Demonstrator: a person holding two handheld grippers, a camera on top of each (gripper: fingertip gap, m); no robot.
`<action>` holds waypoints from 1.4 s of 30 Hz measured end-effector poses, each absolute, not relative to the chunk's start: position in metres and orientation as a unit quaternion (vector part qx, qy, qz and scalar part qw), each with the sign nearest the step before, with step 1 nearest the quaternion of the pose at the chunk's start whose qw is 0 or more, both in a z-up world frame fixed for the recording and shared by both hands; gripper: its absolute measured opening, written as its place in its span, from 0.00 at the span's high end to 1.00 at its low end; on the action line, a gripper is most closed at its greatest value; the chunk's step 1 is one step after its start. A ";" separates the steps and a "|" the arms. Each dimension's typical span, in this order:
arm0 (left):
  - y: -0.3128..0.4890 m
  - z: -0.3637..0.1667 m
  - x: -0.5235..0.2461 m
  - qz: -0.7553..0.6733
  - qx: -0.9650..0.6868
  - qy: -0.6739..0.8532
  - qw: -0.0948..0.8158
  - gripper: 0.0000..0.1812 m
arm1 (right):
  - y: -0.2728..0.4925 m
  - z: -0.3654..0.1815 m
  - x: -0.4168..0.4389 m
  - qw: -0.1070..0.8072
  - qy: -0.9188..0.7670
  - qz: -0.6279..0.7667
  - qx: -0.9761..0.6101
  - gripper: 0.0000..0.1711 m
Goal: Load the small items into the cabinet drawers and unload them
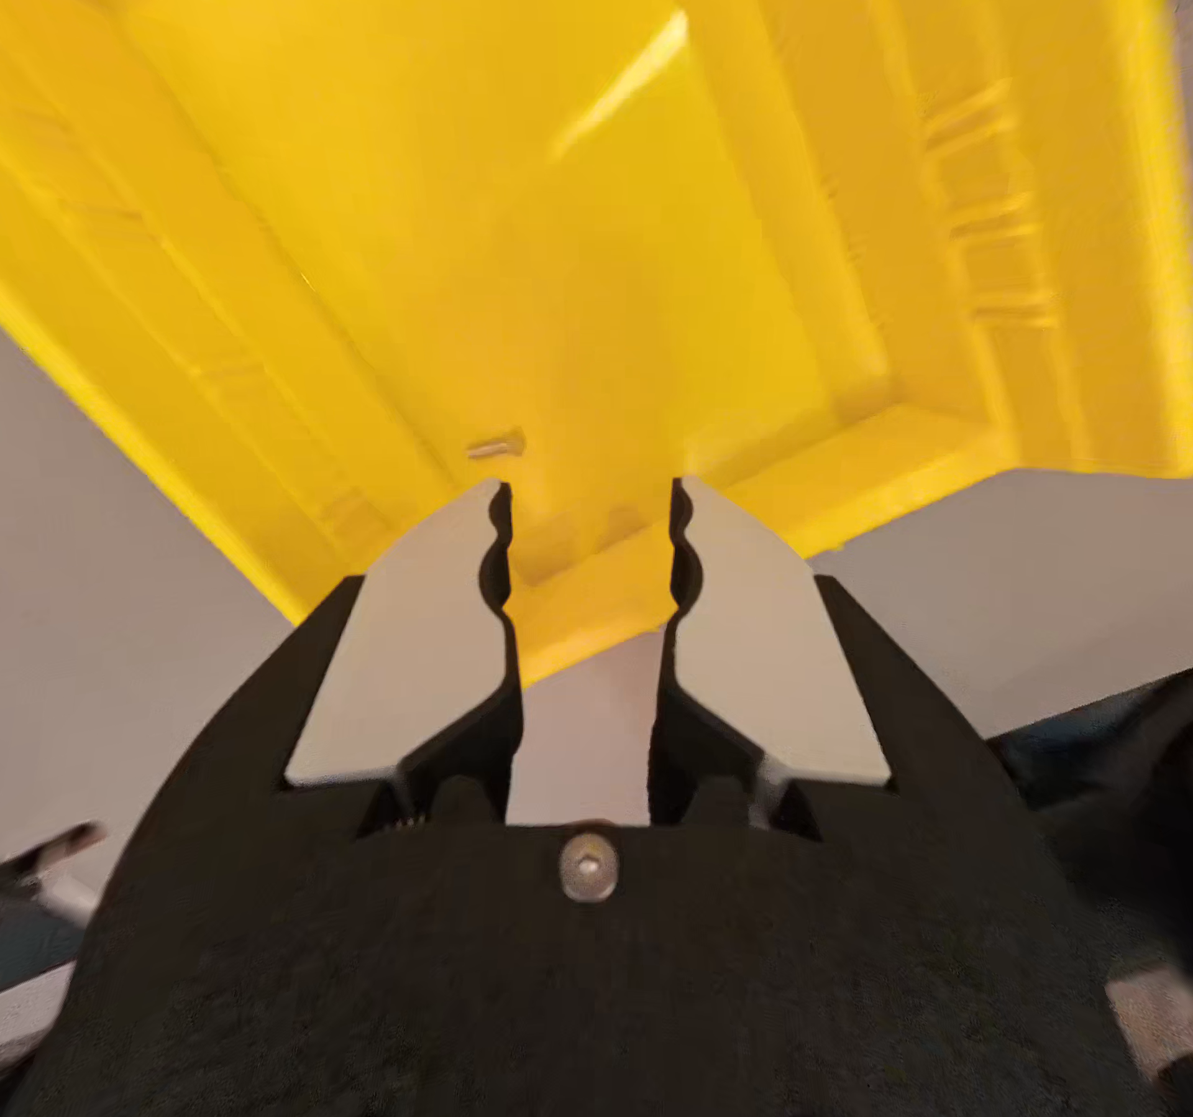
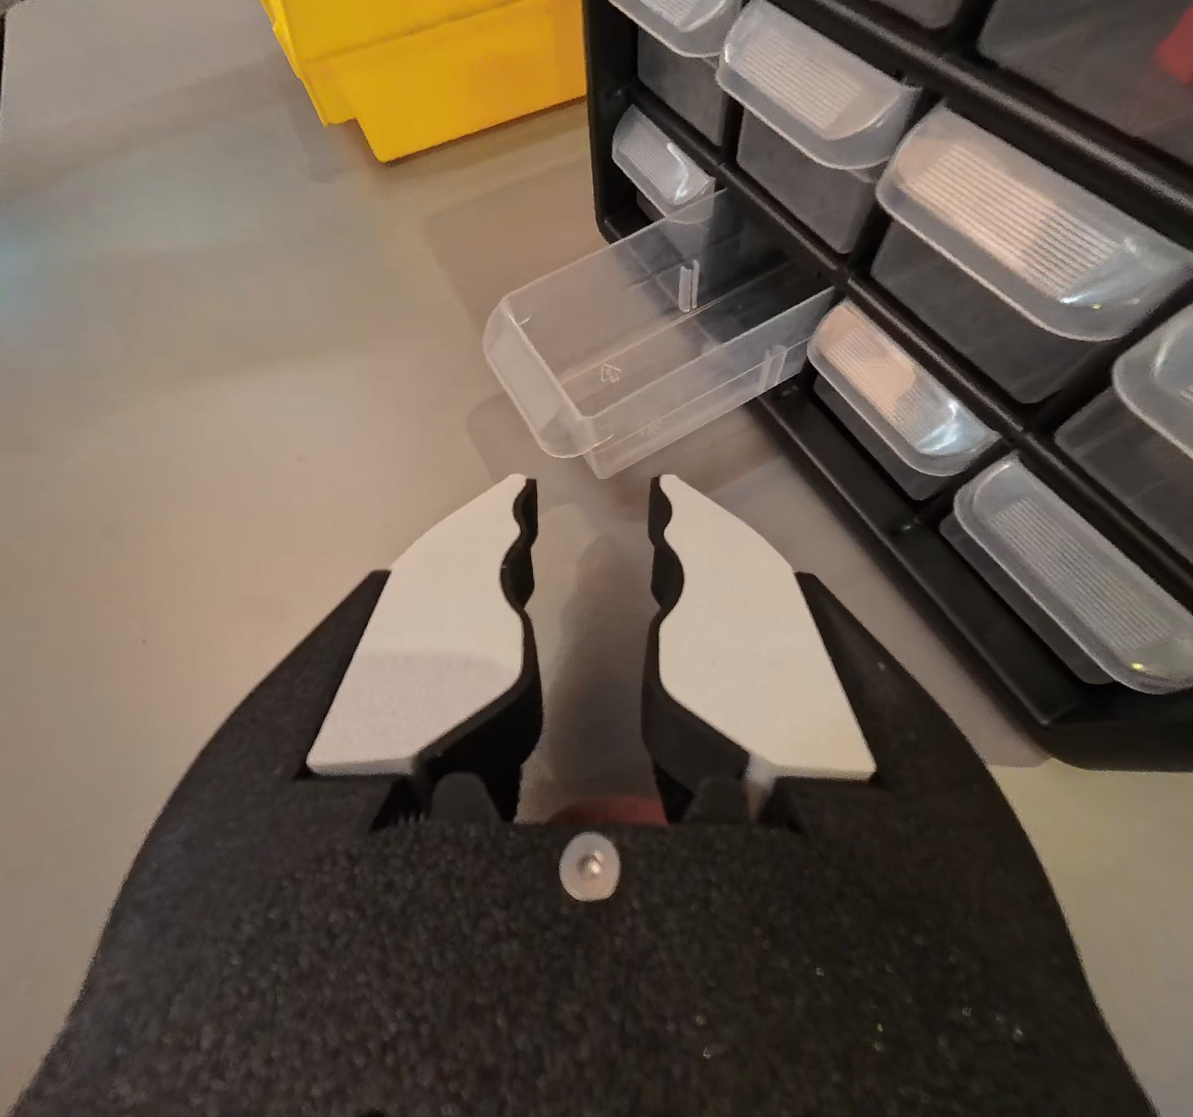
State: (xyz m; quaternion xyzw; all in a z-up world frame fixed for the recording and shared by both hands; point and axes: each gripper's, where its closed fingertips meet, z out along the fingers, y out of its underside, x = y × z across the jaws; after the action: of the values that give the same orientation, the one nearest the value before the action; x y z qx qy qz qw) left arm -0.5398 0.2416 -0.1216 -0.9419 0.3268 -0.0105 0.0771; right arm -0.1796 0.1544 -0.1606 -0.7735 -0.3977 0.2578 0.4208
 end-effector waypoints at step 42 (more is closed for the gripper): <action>0.231 -0.072 -0.443 0.081 -0.697 0.670 0.242 0.97 | 0.151 -0.167 -0.183 0.403 -0.413 0.252 -0.777 0.82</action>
State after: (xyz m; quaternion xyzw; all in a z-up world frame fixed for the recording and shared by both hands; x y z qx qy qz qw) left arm -0.4432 0.2315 -0.0720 -0.6967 0.6703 0.0815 0.2422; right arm -0.1828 0.1514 -0.1667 -0.7772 -0.4130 0.2517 0.4026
